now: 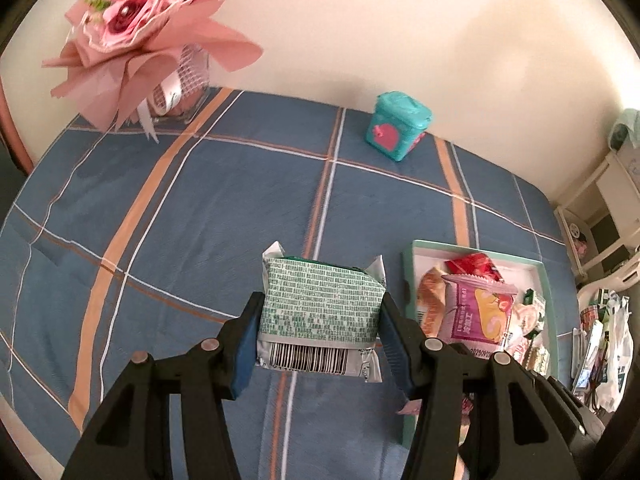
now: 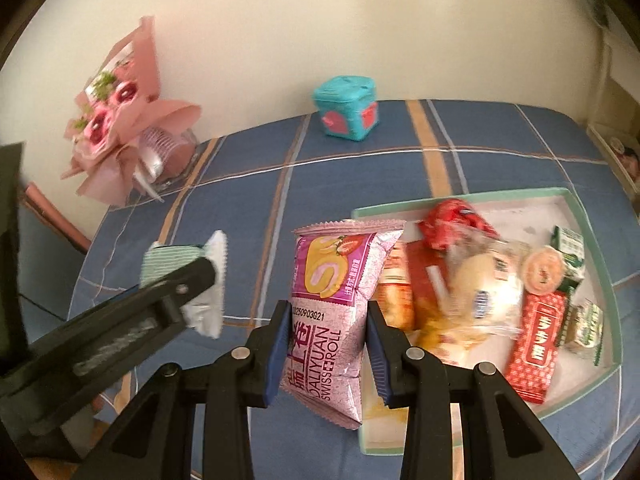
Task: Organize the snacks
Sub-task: 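Carry the biscuit pack with the left tool while the right tool carries the Swiss roll pack to the tray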
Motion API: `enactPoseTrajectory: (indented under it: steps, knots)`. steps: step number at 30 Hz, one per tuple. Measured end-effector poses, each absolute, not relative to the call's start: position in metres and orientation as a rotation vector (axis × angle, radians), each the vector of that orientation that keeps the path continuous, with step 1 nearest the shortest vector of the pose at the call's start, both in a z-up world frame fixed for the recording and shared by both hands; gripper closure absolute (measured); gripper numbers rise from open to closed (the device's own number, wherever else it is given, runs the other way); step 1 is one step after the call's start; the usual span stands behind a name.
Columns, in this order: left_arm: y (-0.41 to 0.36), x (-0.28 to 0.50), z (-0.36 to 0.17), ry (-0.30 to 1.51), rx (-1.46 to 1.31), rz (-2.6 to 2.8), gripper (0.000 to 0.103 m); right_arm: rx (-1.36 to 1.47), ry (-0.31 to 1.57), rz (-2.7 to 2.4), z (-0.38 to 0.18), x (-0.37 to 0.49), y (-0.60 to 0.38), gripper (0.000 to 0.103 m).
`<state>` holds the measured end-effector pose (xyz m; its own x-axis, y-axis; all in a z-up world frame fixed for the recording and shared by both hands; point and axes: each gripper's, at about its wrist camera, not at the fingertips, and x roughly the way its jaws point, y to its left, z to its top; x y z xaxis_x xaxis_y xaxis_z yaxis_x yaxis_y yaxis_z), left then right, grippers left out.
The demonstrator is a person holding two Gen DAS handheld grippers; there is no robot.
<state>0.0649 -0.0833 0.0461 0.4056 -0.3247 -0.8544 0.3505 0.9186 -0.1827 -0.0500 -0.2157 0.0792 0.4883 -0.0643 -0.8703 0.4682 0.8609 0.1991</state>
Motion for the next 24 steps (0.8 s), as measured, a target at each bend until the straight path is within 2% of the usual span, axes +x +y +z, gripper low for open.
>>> enactPoseTrajectory:
  steps: [15,24]
  knots:
    - [-0.180,-0.001,0.051,1.024,0.229,-0.616,0.046,0.583,0.984,-0.612,0.091,-0.124,-0.331,0.064]
    - [-0.226,-0.039,0.039,1.011,0.359,-0.696,0.046,0.594,0.961,-0.647,0.098,-0.148,-0.351,0.064]
